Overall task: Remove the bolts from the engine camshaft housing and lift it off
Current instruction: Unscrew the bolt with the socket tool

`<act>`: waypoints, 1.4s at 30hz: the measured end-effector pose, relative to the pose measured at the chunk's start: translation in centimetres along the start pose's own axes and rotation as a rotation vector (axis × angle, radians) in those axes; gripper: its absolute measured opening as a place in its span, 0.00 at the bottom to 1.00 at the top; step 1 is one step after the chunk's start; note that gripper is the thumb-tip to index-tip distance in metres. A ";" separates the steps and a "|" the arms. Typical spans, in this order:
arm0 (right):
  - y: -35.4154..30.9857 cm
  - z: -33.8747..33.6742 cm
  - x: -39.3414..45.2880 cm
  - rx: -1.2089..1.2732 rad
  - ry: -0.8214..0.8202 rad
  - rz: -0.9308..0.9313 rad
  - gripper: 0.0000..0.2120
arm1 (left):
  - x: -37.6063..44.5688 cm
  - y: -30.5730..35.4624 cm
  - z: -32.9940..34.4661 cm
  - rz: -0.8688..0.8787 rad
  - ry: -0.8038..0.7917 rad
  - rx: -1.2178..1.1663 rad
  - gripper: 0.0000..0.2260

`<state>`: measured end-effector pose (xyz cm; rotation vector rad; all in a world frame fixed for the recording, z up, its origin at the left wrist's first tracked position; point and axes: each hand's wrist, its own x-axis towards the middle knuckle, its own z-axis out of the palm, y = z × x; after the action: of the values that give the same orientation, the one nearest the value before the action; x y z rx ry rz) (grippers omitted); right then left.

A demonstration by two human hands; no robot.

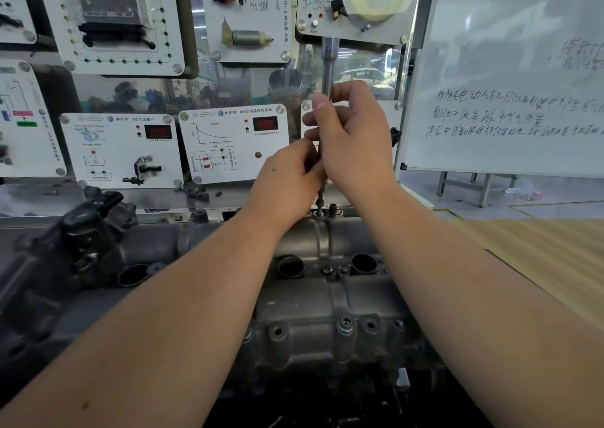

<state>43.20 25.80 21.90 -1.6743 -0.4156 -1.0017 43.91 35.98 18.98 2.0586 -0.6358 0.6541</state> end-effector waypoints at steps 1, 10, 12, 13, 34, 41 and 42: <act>0.0 0.0 0.0 0.000 0.004 -0.006 0.07 | 0.0 -0.1 0.1 0.005 0.002 -0.006 0.08; -0.5 -0.1 0.1 -0.003 -0.011 0.035 0.09 | -0.2 0.2 -0.1 -0.002 0.011 -0.027 0.14; -0.4 0.1 0.0 -0.002 -0.032 0.035 0.08 | -0.1 0.2 -0.2 -0.015 0.002 -0.028 0.10; -0.3 0.1 0.0 -0.012 -0.036 0.031 0.08 | -0.1 0.3 -0.2 -0.015 -0.003 -0.031 0.09; 0.0 -0.1 0.1 -0.030 0.034 -0.009 0.05 | -0.3 0.2 0.0 0.010 -0.016 -0.013 0.08; -0.2 -0.1 0.2 -0.013 -0.013 0.017 0.12 | -0.5 0.4 0.0 0.006 -0.044 -0.008 0.15; -0.3 -0.1 0.2 0.007 -0.018 0.018 0.09 | -0.5 0.4 -0.1 0.003 -0.037 0.006 0.15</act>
<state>43.09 25.76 22.21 -1.6795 -0.4147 -0.9712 43.22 35.96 18.97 2.0801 -0.6590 0.6221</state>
